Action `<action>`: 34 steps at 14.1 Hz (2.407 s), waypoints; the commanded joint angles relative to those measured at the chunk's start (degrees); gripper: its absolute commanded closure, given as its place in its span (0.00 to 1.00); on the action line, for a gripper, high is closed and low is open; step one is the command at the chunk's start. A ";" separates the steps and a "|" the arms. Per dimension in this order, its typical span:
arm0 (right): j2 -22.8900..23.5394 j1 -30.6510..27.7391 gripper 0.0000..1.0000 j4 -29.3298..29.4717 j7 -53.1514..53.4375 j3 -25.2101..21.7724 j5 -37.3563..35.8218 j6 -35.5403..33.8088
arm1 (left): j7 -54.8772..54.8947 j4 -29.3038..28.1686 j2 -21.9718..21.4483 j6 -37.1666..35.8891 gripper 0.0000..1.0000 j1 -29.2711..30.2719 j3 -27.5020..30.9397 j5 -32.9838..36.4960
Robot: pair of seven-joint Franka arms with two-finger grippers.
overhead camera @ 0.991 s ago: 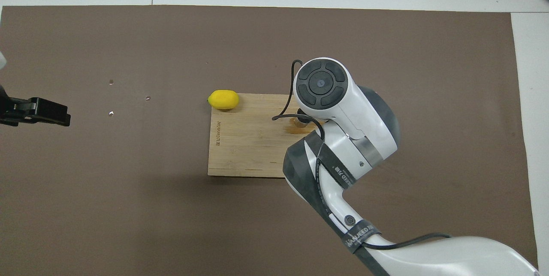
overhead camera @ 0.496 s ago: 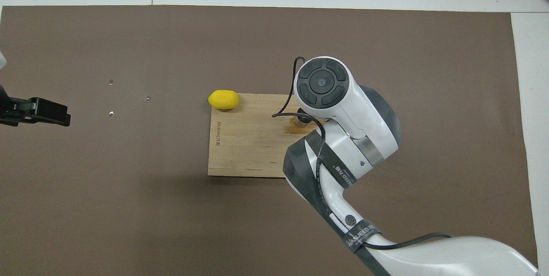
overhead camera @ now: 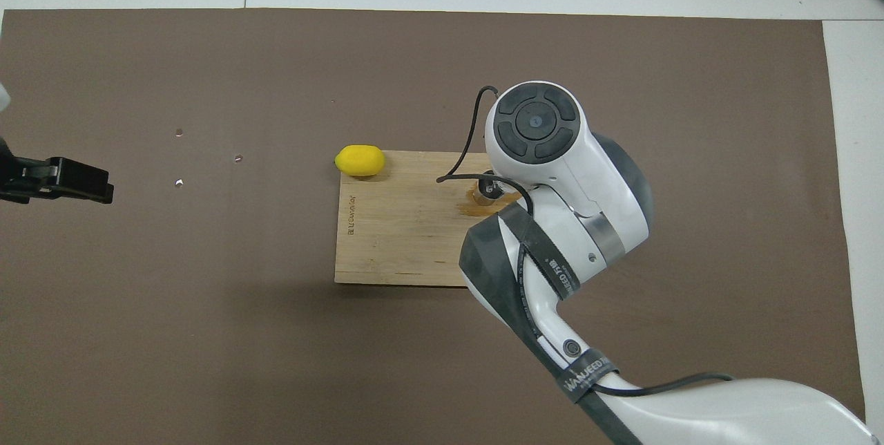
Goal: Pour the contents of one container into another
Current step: 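Carry the clear cup with the right gripper back to its spot, then set the clear cup down and open the right gripper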
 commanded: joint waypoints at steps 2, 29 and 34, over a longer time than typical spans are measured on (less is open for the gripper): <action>0.86 -2.08 1.00 1.14 0.92 0.40 4.33 1.16 | 0.15 0.03 -0.14 -0.67 0.00 1.04 -0.71 -0.53; -7.58 -35.03 1.00 -28.74 -45.38 0.31 55.22 7.58 | 0.15 0.03 -0.14 -0.67 0.00 1.04 -0.71 -0.53; -5.65 -41.45 1.00 -30.50 -57.07 0.31 55.31 6.44 | 0.15 0.03 -0.14 -0.67 0.00 1.04 -0.71 -0.53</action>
